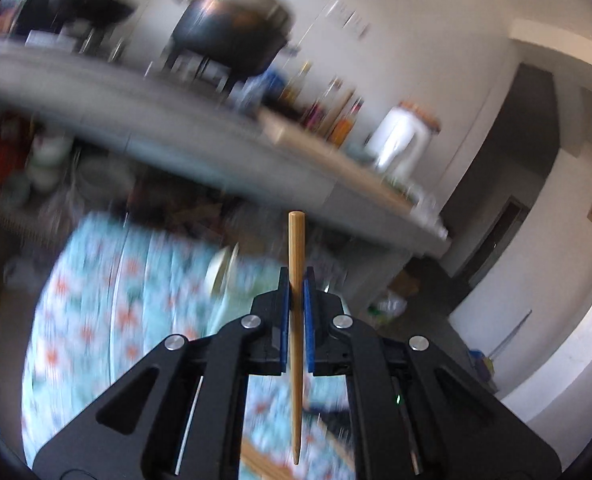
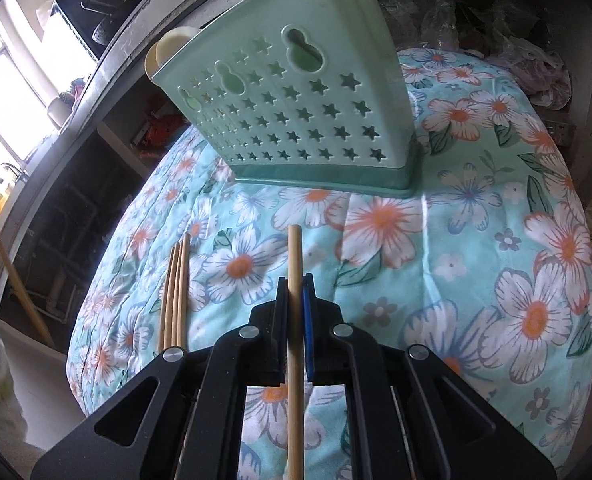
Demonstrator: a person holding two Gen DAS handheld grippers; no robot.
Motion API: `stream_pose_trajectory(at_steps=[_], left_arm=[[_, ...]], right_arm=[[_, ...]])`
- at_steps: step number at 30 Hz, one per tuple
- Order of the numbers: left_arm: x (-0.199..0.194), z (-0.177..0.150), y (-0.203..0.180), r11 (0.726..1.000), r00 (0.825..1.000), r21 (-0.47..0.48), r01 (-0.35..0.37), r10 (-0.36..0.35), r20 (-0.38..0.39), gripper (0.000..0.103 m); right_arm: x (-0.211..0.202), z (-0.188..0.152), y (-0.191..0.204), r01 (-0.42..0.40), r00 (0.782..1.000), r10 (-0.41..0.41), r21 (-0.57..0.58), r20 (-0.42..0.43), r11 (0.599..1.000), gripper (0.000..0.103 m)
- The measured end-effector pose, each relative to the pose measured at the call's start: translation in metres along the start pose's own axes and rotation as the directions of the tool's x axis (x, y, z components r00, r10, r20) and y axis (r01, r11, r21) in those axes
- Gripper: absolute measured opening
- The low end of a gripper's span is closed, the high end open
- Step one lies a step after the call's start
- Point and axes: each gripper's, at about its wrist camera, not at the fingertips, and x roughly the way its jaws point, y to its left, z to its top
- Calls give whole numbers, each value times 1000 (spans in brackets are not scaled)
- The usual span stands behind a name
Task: Organize utensils
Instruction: 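Lower the chopstick into the green holder and open the left gripper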
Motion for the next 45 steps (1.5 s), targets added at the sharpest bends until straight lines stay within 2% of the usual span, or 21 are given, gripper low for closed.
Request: stream_pose_trajectory(at_steps=[2,5,6,9,10,17,24,27,28,31,33,34,38,40,43,45], left_arm=[[4,22,-15,999,996,46,-4,0,86,5],[22,51,-33,996,978,87,-6,-13,206,5],[32,57,-38,994,969,106,-32,4,249,5],[66,63,-44,991,952,124,-50,10,305,5],[76,63,-45,990,952,131,-52,10,305,5],[139,33,-31,974,963,182,-137,88,256,5],[171,0,4,984,986,120,-133,120,115,5],[172,-12,15,985,990,111,-129,123,64,7],[170,-16,18,986,991,105,-130,126,50,8],[161,-21,27,990,992,73,-123,121,30,24],[146,-23,31,990,991,64,-127,124,40,40],[141,-23,31,989,991,63,-131,128,45,42],[103,-30,37,989,989,47,-140,137,61,46],[88,-37,42,988,988,38,-147,145,49,46],[64,-58,51,988,988,10,-155,155,6,46],[47,-77,59,986,986,-21,-166,166,-23,46]], right_arm=[[-1,0,-1,-6,1000,6,4,2,1000,7],[-2,0,1,-13,1000,13,3,6,1000,7],[-1,0,2,-14,1000,14,3,7,1000,7],[-1,0,6,-22,1000,22,1,6,1000,7],[-1,0,7,-23,1000,23,0,5,1000,7],[-2,-1,14,-30,1000,30,-12,0,999,7],[-11,1,18,-30,999,30,-10,19,1000,7],[-18,4,19,-23,999,24,-19,37,1000,7],[-22,5,20,-19,999,20,-23,44,1000,7],[-35,9,24,-2,998,5,-43,68,999,7],[-44,11,26,11,996,-6,-53,88,999,7],[-52,13,28,10,994,-4,-56,105,998,7],[-81,24,36,7,984,5,-67,180,998,7],[-99,34,42,-14,971,30,-70,236,997,7],[-121,51,54,-39,943,68,-95,325,995,7],[-137,67,63,-70,908,110,-112,403,991,7]])
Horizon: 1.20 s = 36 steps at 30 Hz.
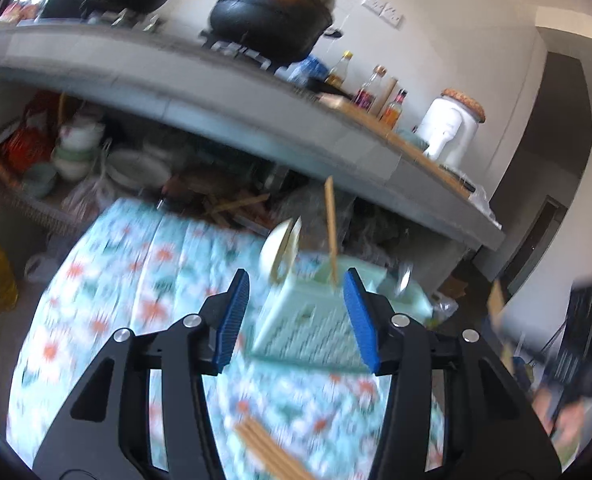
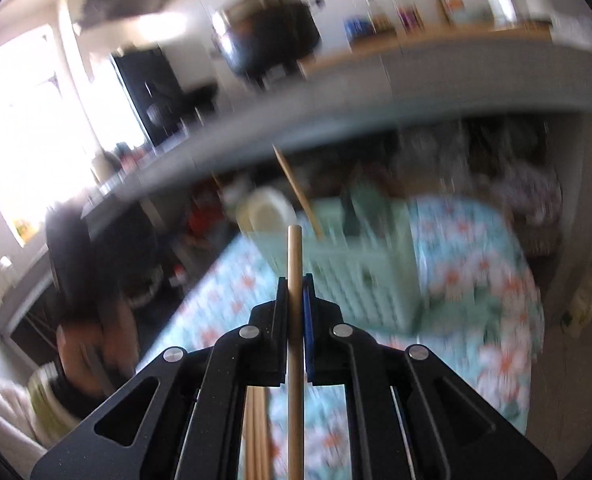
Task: Organize utensils
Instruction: 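Carry the chopstick into the green holder and open the right gripper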
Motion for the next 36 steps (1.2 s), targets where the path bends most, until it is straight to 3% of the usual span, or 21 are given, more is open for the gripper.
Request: stream_pose_trajectory(at_steps=[4,6,9,12,15,17,18,20,22,26,27,36], left_arm=[[-19,-30,22,998,999,-64,-26,23,-39,46],[-24,-43,32,995,997,-96,-38,31,-67,46],[-32,-56,49,988,995,-142,-64,53,-82,46],[-38,-59,62,982,994,-168,-86,73,-87,46],[-41,-59,70,979,993,-177,-100,86,-80,46],[-41,-56,71,979,993,-180,-97,84,-80,46],[-41,-57,71,979,993,-179,-93,79,-84,46],[-39,-57,69,980,993,-178,-86,70,-91,46],[-36,-59,68,980,993,-181,-82,64,-102,46],[-30,-66,71,973,990,-214,-81,52,-134,46],[-29,-68,72,971,989,-226,-80,48,-143,46],[-27,-72,78,964,985,-248,-95,54,-165,46]], right_arm=[[-5,45,8,-94,977,84,40,198,995,7],[5,61,8,-91,972,76,59,221,994,7],[36,73,10,-89,988,79,71,132,994,7],[61,63,17,-67,998,66,47,11,997,7],[75,40,19,-31,996,32,22,-82,999,7],[88,16,20,15,983,-22,-36,-185,999,7],[96,7,21,36,971,-52,-75,-234,997,7],[113,-25,25,93,919,-165,-210,-358,973,7],[128,-49,25,112,870,-246,-313,-428,943,7],[165,-102,5,96,712,-357,-420,-605,903,7],[169,-108,1,89,690,-362,-423,-627,902,7],[198,-88,-4,58,660,-335,-399,-672,915,15]])
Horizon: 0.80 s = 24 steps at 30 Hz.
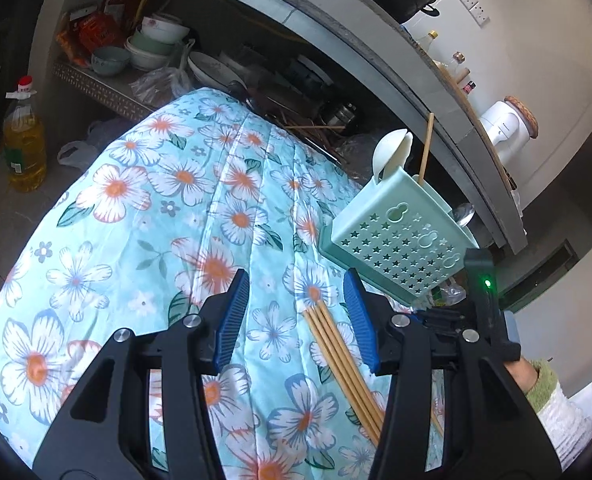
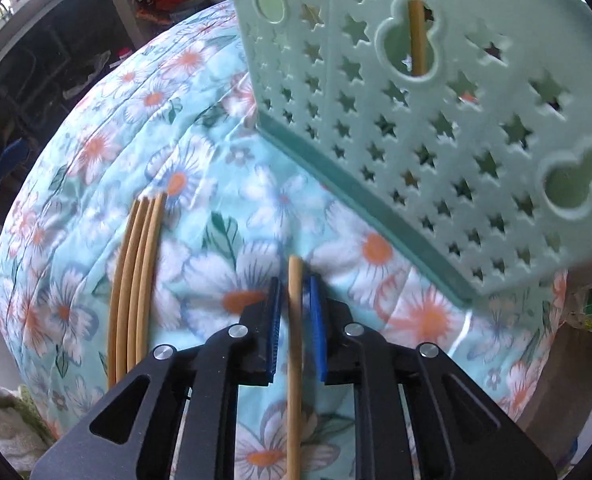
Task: Organize utensils
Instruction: 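Carry the chopstick into the green holder and open the right gripper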
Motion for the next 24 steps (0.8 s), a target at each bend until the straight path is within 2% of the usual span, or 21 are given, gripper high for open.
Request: stream_pose_trajectory(at_steps=[3,7,10,11,12,13,16,18,19,20,22,24], left_arm=[[2,-3,-1,1000,1000,10,2,-2,-9,46],[6,-7,-1,1000,999,14,0,1,-32,46],[12,-12,1,1000,998,14,-6,7,-57,46],[15,-13,2,1000,998,13,-7,7,-66,46],[17,-15,2,1000,997,13,-8,9,-74,46],[19,-16,3,1000,997,14,-9,10,-81,46],[27,-22,3,1000,995,21,-12,14,-102,46],[33,-26,4,999,993,26,-21,24,-117,46],[36,-28,5,999,992,21,-25,28,-126,46],[38,-29,6,1000,991,15,-27,28,-132,46],[41,-33,8,1000,989,3,-30,30,-146,46],[41,-35,8,1000,988,3,-28,28,-149,46]], right_arm=[[-5,6,-1,16,1000,-16,-3,11,1000,7],[-46,3,-1,16,992,-17,8,128,1000,7],[-101,-4,2,15,960,-21,23,278,1000,7],[-130,-8,4,23,933,-30,25,360,999,7],[-145,-9,5,25,915,-33,26,402,999,7],[-173,-12,6,35,877,-46,32,478,999,7],[-225,-15,10,63,783,-79,48,617,997,7],[-261,-13,8,75,694,-101,68,713,995,7],[-279,-12,8,97,630,-129,87,766,991,7],[-289,-11,7,109,587,-149,105,796,988,7],[-313,-3,0,92,486,-165,138,858,986,7],[-323,10,-5,71,410,-178,163,895,984,7]])
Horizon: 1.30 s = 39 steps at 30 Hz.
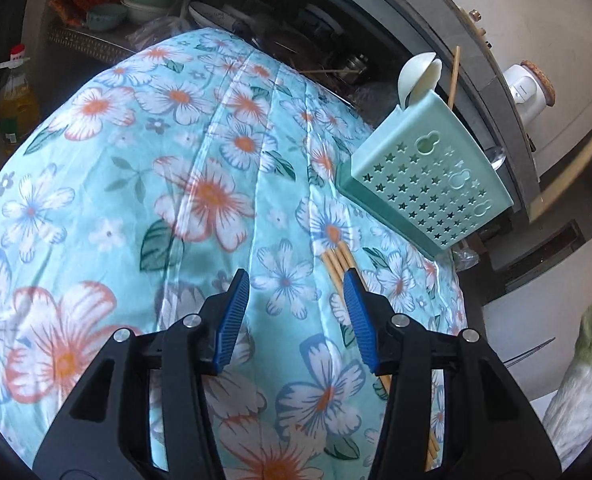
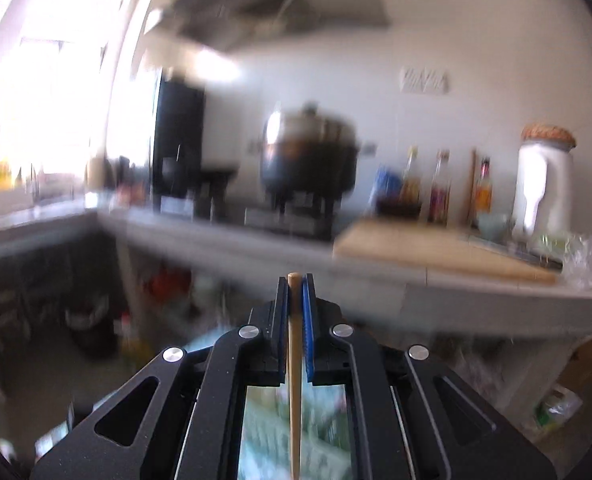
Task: Organize utensils
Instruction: 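Carry the chopstick into the green holder and open the right gripper, then grasp another wooden chopstick from the pile with the right gripper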
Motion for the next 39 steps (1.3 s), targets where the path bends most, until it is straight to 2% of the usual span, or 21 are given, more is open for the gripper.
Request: stream_pose_trajectory(at_steps=[2,6,10,14,18,21,23,24,25,29,32,34,36,37,38,39], left_arm=[[-1,-1,-1,1000,1000,3,2,-2,3,46],[-4,-2,-1,1000,1000,-1,6,-6,11,46],[-5,-3,0,1000,1000,-9,13,-13,7,46],[-6,-4,-1,1000,1000,-7,25,-25,6,46],[-7,-5,-1,999,1000,-3,32,-32,-1,46],[-6,-5,-2,1000,1000,0,31,-31,-2,46],[-6,-5,-3,1000,1000,0,29,-29,-3,46],[-6,-5,-3,1000,1000,0,29,-29,-3,46],[-6,-5,-3,1000,1000,1,30,-30,-2,46],[-7,-5,-7,1000,1000,7,26,-26,-3,46],[-7,-7,-10,1000,1000,17,26,-26,-12,46],[-7,-8,-13,999,999,25,26,-26,-19,46],[-6,-10,-15,999,999,35,23,-22,-30,46],[-5,-11,-16,999,999,36,22,-21,-38,46],[-4,-13,-17,999,998,37,24,-22,-52,46],[-3,-15,-19,999,998,40,27,-25,-62,46]], right_arm=[[17,10,-2,31,998,-32,8,52,999,7],[52,-4,-3,80,994,-79,-1,74,997,7],[93,-41,-12,89,996,-89,12,-4,996,7],[111,-86,-18,115,988,-116,-16,-105,993,7],[119,-121,-37,93,969,-72,76,-234,993,7],[110,-128,-59,108,962,-60,171,-265,979,11],[99,-126,-73,104,965,-40,239,-260,966,30],[90,-123,-81,99,971,-31,279,-238,955,44],[82,-121,-86,89,976,-22,301,-218,949,50],[32,-109,-103,49,992,-2,376,-124,925,53],[1,-115,-100,-1,991,55,402,-122,916,53],[-7,-130,-87,-34,971,124,395,-204,918,53],[-8,-160,-67,-79,915,223,393,-335,916,53],[-4,-186,-52,-110,849,302,413,-434,904,53],[-2,-204,-42,-120,800,343,428,-492,896,53],[-1,-231,-29,-123,733,386,449,-561,885,53]])
